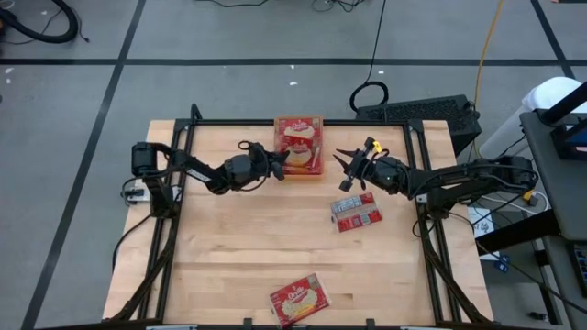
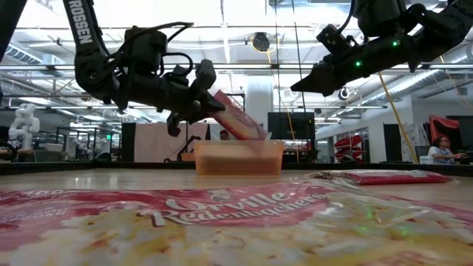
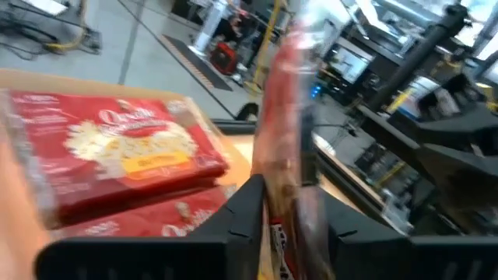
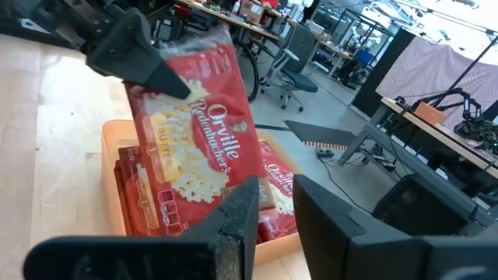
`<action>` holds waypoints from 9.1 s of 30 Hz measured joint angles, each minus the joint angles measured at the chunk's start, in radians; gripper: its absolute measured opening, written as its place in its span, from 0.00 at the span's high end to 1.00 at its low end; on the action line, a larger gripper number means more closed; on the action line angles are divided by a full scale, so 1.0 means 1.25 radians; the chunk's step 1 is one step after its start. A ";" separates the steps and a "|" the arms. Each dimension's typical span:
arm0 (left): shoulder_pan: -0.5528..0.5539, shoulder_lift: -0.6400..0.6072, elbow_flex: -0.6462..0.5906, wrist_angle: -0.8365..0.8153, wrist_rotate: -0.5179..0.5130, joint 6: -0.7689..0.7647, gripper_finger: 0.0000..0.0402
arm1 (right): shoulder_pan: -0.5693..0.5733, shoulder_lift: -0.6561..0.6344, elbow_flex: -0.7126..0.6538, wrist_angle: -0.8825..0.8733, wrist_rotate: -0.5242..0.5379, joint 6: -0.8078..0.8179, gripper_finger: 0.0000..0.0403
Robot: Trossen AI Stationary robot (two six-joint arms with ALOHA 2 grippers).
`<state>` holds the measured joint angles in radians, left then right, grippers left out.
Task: Sort popcorn bags into baskets
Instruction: Put the red popcorn bag into the orange bin
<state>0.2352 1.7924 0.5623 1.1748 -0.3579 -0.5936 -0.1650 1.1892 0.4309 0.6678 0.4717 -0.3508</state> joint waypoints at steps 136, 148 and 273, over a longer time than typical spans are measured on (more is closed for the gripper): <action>-0.105 -0.239 -0.096 -0.378 0.195 0.389 0.77 | 0.086 -0.175 -0.227 -0.480 -0.229 0.975 0.91; -0.181 -0.237 -0.096 -0.273 0.244 0.395 0.77 | 0.060 -0.175 -0.268 -0.091 -0.212 0.784 1.00; -0.293 -0.124 0.309 -0.733 -0.614 1.420 0.71 | -0.117 0.378 0.120 0.559 -0.434 1.023 0.97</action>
<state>-0.1310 1.6371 0.9482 0.2588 -1.1257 1.1812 -0.3116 1.6623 0.5804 1.3662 -0.0705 0.9277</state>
